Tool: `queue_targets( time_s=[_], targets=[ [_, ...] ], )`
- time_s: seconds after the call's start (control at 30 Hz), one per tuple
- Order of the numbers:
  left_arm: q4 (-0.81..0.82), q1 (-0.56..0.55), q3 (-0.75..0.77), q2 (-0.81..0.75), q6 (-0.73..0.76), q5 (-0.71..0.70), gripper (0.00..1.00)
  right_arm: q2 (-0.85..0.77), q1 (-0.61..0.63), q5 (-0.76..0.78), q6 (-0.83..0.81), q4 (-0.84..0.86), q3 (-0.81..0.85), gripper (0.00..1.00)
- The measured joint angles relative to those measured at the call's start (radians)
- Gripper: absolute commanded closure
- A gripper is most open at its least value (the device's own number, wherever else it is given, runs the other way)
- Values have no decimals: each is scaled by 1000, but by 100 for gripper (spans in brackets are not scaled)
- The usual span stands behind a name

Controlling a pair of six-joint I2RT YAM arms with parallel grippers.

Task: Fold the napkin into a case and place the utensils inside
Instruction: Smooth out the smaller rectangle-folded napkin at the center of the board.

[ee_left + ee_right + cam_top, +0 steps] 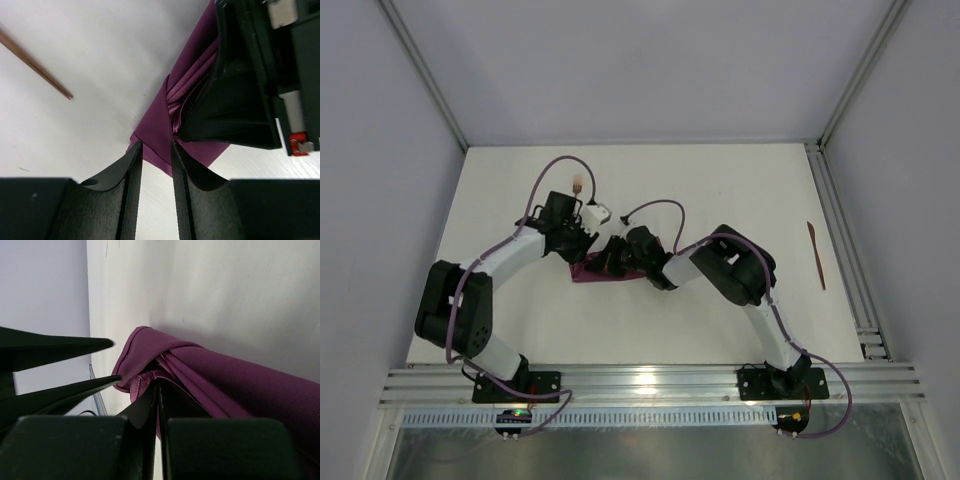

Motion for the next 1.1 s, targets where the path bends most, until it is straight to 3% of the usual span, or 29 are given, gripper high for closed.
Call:
queue_targets(
  time_s=[0.1, 0.23, 0.7, 1.1],
  targets=[
    [-18, 0, 5, 71, -1, -13, 75, 0, 0, 0, -3, -6, 4, 97],
    [-33, 0, 5, 109, -7, -31, 99, 0, 0, 0, -6, -15, 11, 97],
    [-34, 0, 8, 73, 1, -9, 100, 29, -2, 14, 14, -39, 85, 97],
    [-22, 0, -11, 40, 26, 44, 100, 81, -16, 23, 134, 30, 109, 97]
  ],
)
